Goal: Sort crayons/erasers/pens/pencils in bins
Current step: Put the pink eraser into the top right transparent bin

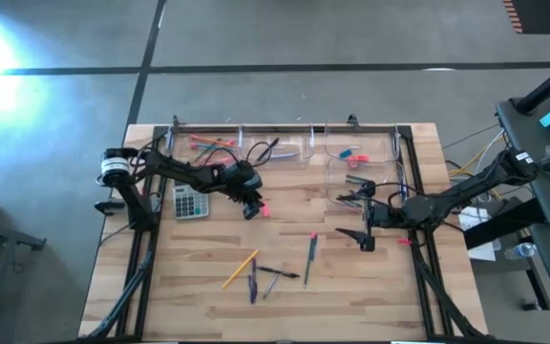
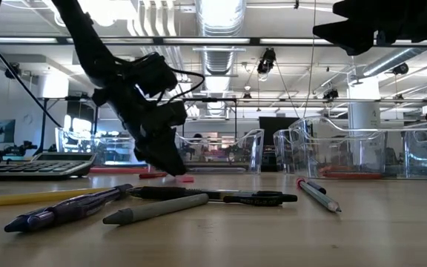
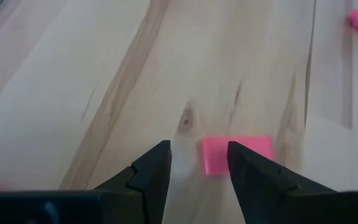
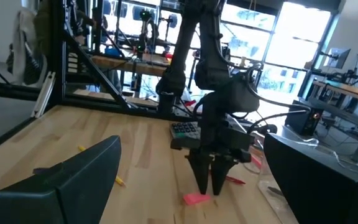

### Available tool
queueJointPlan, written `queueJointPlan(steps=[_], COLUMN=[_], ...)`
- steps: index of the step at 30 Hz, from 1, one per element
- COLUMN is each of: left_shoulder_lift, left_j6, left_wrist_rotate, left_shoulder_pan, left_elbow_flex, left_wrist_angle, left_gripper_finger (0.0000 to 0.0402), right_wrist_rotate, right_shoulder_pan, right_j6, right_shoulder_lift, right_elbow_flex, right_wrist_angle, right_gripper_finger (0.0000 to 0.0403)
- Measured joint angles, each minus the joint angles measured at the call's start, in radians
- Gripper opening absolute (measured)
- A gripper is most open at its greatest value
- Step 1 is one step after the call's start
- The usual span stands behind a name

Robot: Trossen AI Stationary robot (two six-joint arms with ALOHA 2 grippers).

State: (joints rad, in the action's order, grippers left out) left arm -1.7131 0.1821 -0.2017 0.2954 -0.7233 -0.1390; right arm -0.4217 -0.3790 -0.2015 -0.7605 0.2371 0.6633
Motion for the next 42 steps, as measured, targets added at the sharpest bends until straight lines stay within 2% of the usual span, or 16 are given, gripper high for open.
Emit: queueJointPlan(steps=[14, 17, 24, 32, 42], left_shoulder_lift=[-0.014, -0.014, -0.014, 0.027, 0.197], left_j6=[0.02, 0.02, 0.018, -0.013, -0.037], left_wrist_rotate=[0.005, 0.026, 0.038, 0.108, 0.171], left_shoulder_pan=[-0.065, -0.067, -0.066, -0.091, -0.155], left_elbow_flex=[0.002, 0.007, 0.009, 0.01, 0.009], left_wrist_angle=[-0.018, -0.012, -0.004, 0.001, 0.006], left_gripper_finger=[0.0142, 0.0117, 0.0011, 0.0001, 0.0], right_wrist_rotate=[-0.002, -0.002, -0.002, -0.002, -0.002], right_shoulder_pan=[0.0, 0.0, 0.0, 0.0, 0.0], right_j6=[-0.001, -0.001, -0.003, -0.012, -0.076], right_shoulder_lift=[0.0, 0.0, 0.0, 0.0, 0.0], right_elbow_flex=[0.0, 0.0, 0.0, 0.0, 0.0], right_wrist_angle=[0.0, 0.0, 0.0, 0.0, 0.007], right_gripper_finger=[0.0384, 0.0384, 0.0384, 0.0384, 0.0384])
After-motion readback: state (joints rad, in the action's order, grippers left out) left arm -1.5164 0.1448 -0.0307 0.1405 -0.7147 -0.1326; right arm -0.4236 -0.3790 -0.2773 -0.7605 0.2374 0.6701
